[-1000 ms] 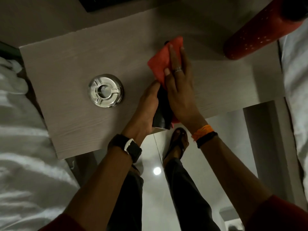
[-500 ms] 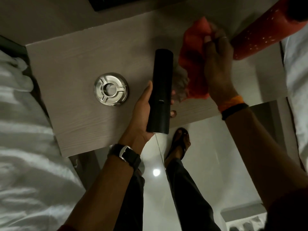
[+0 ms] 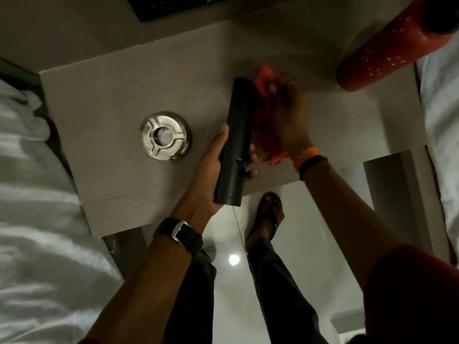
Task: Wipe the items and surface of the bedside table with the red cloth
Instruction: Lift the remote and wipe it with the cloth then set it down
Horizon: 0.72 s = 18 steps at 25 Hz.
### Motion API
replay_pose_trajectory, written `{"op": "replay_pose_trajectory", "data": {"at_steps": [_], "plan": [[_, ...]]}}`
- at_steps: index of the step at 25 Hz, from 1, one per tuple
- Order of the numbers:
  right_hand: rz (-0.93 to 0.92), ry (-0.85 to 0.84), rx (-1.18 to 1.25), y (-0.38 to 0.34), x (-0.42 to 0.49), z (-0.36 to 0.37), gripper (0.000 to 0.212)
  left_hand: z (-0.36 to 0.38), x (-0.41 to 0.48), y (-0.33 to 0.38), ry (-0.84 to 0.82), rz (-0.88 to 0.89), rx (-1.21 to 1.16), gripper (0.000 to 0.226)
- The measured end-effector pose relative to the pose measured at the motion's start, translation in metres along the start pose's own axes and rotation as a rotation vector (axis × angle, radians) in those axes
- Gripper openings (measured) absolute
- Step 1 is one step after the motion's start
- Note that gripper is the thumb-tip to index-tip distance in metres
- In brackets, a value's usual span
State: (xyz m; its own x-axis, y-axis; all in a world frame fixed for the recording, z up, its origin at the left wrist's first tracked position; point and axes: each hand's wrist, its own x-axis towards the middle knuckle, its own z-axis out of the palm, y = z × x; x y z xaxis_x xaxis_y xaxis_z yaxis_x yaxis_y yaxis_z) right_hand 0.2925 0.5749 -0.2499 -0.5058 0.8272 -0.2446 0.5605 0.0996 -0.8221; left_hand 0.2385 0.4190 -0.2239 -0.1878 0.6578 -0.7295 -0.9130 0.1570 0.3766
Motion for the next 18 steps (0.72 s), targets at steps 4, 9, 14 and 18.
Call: {"op": "replay_pose_trajectory", "data": {"at_steps": [4, 9, 14, 18], "plan": [[0.171, 0.149, 0.304, -0.011, -0.005, -0.031, 0.021, -0.003, 0.007, -0.004, 0.149, 0.128, 0.128, 0.026], [-0.147, -0.002, -0.016, -0.02, -0.092, -0.037, 0.033, 0.013, 0.019, 0.006, 0.281, -0.037, -0.051, 0.051], [-0.454, -0.029, -0.491, -0.015, -0.081, 0.002, 0.034, 0.023, 0.019, -0.015, 0.299, -0.086, -0.016, 0.037], [-0.357, -0.017, -0.458, -0.016, 0.002, 0.003, 0.049, 0.015, 0.014, -0.03, 0.311, -0.108, 0.145, 0.041]]}}
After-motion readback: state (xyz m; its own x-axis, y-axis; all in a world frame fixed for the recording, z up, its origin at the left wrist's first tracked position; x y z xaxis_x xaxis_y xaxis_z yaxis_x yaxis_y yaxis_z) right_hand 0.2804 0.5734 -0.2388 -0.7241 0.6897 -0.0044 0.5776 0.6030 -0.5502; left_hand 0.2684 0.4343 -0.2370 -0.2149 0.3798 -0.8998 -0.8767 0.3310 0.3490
